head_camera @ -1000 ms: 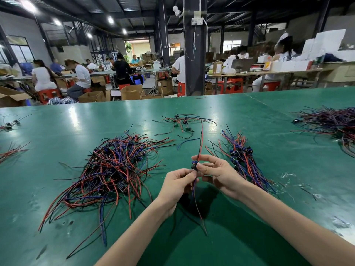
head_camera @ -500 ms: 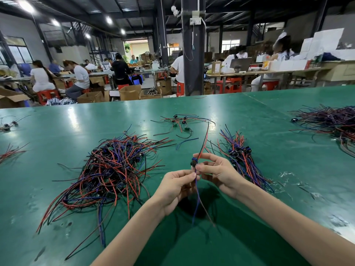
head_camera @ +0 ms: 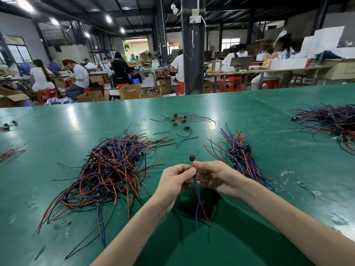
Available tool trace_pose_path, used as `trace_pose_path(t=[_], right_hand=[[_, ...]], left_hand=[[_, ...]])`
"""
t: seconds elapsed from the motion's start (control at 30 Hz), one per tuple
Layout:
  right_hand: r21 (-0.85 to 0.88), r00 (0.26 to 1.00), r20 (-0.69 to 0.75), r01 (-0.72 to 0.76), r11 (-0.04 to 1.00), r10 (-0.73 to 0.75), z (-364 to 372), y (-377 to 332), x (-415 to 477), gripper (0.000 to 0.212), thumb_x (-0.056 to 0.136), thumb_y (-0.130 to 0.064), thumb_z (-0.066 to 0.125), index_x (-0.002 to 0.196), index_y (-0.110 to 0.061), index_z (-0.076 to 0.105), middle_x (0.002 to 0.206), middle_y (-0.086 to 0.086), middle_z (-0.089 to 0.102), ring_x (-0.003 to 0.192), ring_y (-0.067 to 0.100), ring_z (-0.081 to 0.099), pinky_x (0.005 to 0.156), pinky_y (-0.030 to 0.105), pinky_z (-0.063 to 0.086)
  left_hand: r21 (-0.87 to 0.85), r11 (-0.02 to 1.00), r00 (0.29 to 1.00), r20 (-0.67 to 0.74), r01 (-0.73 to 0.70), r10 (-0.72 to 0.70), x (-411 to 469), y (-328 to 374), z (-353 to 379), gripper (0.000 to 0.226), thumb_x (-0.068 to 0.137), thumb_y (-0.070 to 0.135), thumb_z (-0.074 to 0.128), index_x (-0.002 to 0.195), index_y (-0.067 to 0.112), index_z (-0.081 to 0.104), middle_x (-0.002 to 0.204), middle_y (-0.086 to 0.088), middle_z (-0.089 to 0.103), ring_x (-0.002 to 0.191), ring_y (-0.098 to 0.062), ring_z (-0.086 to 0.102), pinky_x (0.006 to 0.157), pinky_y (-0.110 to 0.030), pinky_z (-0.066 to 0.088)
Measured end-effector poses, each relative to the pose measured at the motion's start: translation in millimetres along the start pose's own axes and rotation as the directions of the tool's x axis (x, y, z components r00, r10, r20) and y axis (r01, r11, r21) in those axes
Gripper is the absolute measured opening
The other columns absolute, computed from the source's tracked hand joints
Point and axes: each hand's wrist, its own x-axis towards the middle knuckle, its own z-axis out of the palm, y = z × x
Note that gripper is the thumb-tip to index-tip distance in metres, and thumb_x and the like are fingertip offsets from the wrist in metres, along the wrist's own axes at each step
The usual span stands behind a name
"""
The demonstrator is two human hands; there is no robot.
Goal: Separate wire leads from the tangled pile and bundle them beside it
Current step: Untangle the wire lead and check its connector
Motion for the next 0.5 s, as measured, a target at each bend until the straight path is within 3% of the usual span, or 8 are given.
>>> trace_pose_path(t=[0.13,0.27,0.37,0.5], right_hand=[[-0.004,0.998,-0.031,0.050,0.999,-0.050,-1,1,1,0.011,0.080,-0.010,0.065,0.089,-0.006,0.070,0.074,0.002,0.070,0.062,0.009,0.063,0.068,0.023,0.052],[-0.012,0.987,-0.096,0.125,0.992,-0.126,-3,2,3,0.008,0.081,0.005,0.063,0.083,0.002,0.070,0.075,0.011,0.071,0.060,0.014,0.065,0.065,0.024,0.057],[-0.083,0.981,-0.101,0.157,0.984,-0.165,-2,1,3,0.011,0.081,0.008,0.062,0.078,0.001,0.070,0.072,0.011,0.071,0.058,0.013,0.063,0.061,0.022,0.056],[-0.133,0.975,-0.090,0.190,0.973,-0.203,-2,-5,2,0.015,0.081,0.006,0.063,0.073,-0.004,0.071,0.068,0.010,0.070,0.054,0.011,0.060,0.056,0.020,0.053]], left_hand=[[0.022,0.999,0.999,-0.004,0.041,-0.041,-1,0,1,0.019,0.089,0.004,0.060,0.074,0.008,0.071,0.064,-0.003,0.062,0.048,-0.005,0.042,0.054,-0.017,0.041],[0.005,0.991,0.991,-0.011,0.136,-0.136,-3,-4,7,0.031,0.091,0.008,0.058,0.061,0.011,0.068,0.052,0.000,0.057,0.039,-0.002,0.039,0.042,-0.012,0.034],[-0.027,0.990,0.991,-0.018,0.135,-0.136,-5,-6,10,0.039,0.091,0.007,0.058,0.053,0.011,0.067,0.052,0.000,0.053,0.037,-0.001,0.037,0.040,-0.010,0.033],[-0.073,0.990,0.992,0.016,0.122,-0.121,-7,-4,13,0.028,0.089,0.003,0.059,0.065,0.011,0.071,0.061,-0.001,0.063,0.044,-0.002,0.040,0.048,-0.013,0.039]])
